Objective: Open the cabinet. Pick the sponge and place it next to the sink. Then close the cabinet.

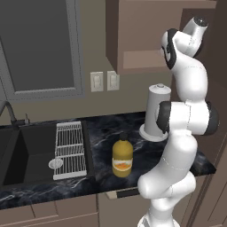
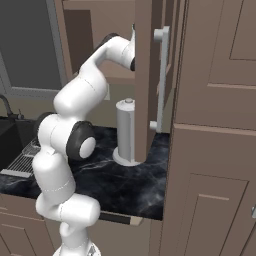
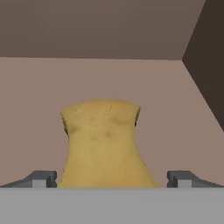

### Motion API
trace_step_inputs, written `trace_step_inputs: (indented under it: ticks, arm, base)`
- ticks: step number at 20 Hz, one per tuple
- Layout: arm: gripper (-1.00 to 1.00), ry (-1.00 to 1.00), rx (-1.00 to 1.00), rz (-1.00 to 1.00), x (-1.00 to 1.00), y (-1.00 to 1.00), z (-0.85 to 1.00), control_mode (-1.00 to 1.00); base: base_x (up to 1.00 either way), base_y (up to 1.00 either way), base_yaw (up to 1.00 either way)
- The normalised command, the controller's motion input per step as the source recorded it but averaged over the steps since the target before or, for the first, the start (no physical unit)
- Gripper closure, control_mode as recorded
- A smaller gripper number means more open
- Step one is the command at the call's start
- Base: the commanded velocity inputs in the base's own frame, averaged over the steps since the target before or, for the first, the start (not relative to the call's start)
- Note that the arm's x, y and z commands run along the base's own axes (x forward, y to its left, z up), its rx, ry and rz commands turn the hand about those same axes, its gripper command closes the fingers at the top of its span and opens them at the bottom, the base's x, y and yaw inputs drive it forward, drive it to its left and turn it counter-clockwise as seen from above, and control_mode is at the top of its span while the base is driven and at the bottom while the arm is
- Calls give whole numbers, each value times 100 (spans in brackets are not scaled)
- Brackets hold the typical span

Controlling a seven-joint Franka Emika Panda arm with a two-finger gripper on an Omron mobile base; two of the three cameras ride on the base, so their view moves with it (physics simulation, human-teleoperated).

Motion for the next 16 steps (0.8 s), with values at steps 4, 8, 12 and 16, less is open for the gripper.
trace_step_inputs:
  ticks: [4, 8, 12, 16]
  arm:
    - [-100, 0, 0, 2, 21, 0, -25, -100]
    - [-100, 0, 0, 1, 22, 1, -8, -100]
    - [-100, 0, 0, 0, 25, 2, 0, -100]
    - [-100, 0, 0, 0, 4, 11, -1, -100]
  base:
    - [0, 0, 0]
    - [0, 0, 0]
    - [0, 0, 0]
    - [0, 0, 0]
